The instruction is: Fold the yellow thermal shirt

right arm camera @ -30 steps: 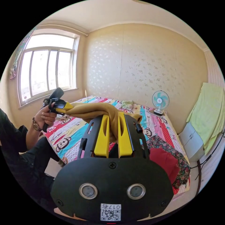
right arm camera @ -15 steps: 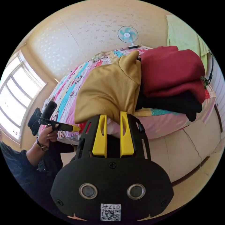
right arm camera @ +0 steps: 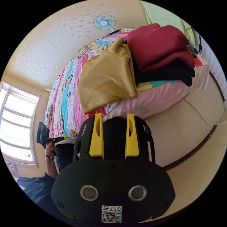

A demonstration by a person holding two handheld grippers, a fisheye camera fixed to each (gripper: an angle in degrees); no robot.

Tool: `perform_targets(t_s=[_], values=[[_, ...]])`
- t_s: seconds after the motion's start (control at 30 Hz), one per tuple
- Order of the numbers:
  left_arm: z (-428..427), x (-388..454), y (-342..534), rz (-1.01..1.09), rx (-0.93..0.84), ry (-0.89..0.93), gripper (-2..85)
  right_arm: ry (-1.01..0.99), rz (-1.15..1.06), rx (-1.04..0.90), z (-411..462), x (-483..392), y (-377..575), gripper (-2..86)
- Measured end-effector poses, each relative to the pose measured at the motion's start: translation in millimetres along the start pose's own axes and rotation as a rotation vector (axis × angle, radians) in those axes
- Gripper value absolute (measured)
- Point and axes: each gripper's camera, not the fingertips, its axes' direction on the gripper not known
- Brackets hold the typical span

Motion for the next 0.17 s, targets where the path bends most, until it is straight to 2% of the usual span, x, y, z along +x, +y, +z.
perform_targets(t_s=[0.17], values=[[-79, -1, 20, -0.104, 0.156, -0.301, -1.0, -0.210, -0.139, -0.183, 45, -45, -28, 5.4]])
